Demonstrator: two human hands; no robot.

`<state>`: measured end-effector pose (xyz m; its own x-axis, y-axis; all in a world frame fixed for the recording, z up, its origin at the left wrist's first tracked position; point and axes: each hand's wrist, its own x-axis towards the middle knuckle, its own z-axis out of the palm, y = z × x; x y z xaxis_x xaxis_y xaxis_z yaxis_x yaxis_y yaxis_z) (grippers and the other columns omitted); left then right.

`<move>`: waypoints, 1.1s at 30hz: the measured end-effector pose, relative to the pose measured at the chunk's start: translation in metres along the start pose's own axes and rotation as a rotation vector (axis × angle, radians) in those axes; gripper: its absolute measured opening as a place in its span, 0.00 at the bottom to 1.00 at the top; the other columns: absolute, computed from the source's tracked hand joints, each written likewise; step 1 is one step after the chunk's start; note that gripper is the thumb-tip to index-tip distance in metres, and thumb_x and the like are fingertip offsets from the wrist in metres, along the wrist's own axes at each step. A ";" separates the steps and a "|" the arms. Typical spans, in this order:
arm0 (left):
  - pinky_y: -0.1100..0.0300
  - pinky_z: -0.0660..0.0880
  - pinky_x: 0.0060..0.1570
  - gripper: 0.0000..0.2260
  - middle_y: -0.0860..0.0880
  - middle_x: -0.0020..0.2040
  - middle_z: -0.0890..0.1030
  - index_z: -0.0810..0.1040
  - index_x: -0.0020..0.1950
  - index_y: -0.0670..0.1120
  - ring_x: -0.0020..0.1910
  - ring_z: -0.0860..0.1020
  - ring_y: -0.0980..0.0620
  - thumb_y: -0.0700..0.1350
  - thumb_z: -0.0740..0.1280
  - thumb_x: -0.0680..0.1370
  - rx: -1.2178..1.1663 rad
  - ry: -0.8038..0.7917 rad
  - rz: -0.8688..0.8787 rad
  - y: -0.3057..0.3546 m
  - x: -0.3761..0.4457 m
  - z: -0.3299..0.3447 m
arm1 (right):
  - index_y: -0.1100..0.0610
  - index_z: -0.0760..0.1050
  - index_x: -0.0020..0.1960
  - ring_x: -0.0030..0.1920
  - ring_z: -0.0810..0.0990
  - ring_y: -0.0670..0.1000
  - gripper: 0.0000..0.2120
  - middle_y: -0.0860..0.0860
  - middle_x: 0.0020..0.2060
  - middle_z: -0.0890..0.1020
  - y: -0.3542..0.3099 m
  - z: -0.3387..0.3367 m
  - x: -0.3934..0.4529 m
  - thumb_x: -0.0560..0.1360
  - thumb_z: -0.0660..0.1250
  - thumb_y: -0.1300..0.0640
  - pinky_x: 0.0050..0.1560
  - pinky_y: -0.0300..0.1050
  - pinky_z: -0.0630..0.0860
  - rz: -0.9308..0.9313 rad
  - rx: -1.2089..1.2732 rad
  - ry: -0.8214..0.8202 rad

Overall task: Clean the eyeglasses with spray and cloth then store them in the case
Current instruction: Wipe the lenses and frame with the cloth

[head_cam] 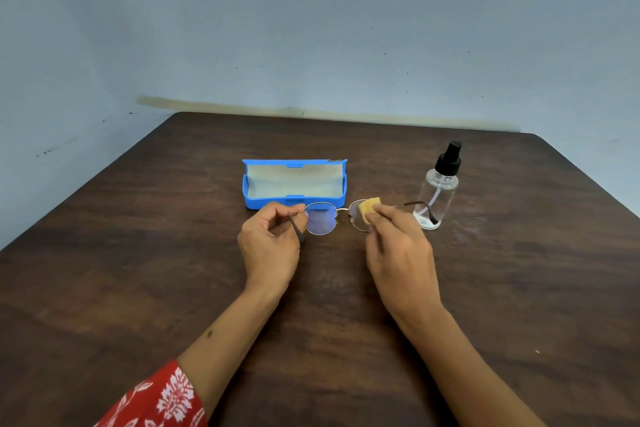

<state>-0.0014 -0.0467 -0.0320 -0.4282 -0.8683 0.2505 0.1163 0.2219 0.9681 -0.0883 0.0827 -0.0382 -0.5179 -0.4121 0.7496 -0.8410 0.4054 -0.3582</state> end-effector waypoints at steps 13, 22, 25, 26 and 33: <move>0.47 0.80 0.50 0.02 0.48 0.42 0.85 0.82 0.43 0.40 0.42 0.83 0.55 0.35 0.72 0.71 0.000 -0.006 -0.002 0.001 -0.001 0.003 | 0.66 0.81 0.46 0.43 0.81 0.61 0.13 0.58 0.47 0.82 0.001 0.001 0.000 0.63 0.72 0.74 0.43 0.46 0.77 0.024 -0.010 0.008; 0.47 0.80 0.49 0.02 0.47 0.41 0.84 0.82 0.42 0.40 0.40 0.83 0.56 0.35 0.72 0.71 0.005 -0.006 0.002 0.001 -0.001 0.002 | 0.66 0.81 0.46 0.44 0.81 0.61 0.12 0.59 0.47 0.82 0.001 0.001 0.000 0.64 0.71 0.74 0.44 0.47 0.78 0.022 -0.007 0.021; 0.47 0.80 0.49 0.02 0.47 0.41 0.84 0.82 0.43 0.40 0.41 0.83 0.56 0.35 0.71 0.71 0.015 -0.006 0.005 0.001 0.000 0.001 | 0.67 0.81 0.49 0.46 0.81 0.60 0.12 0.59 0.49 0.82 -0.002 0.005 -0.003 0.65 0.67 0.70 0.52 0.42 0.71 -0.059 0.011 -0.043; 0.47 0.80 0.49 0.02 0.47 0.41 0.85 0.82 0.43 0.40 0.41 0.83 0.56 0.36 0.72 0.71 0.016 0.002 0.001 0.001 0.000 0.000 | 0.66 0.81 0.49 0.46 0.81 0.60 0.12 0.59 0.49 0.82 -0.002 0.004 -0.002 0.65 0.67 0.70 0.50 0.42 0.73 -0.060 0.011 -0.045; 0.45 0.80 0.47 0.01 0.46 0.40 0.84 0.82 0.41 0.40 0.42 0.83 0.49 0.37 0.72 0.71 0.034 -0.019 0.024 -0.003 0.000 0.001 | 0.66 0.81 0.48 0.46 0.81 0.61 0.10 0.59 0.48 0.82 -0.001 0.003 0.000 0.67 0.66 0.69 0.47 0.45 0.76 0.008 -0.011 0.020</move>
<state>-0.0028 -0.0466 -0.0347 -0.4422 -0.8543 0.2732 0.0962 0.2577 0.9614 -0.0875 0.0800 -0.0395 -0.5215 -0.3922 0.7577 -0.8349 0.4180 -0.3582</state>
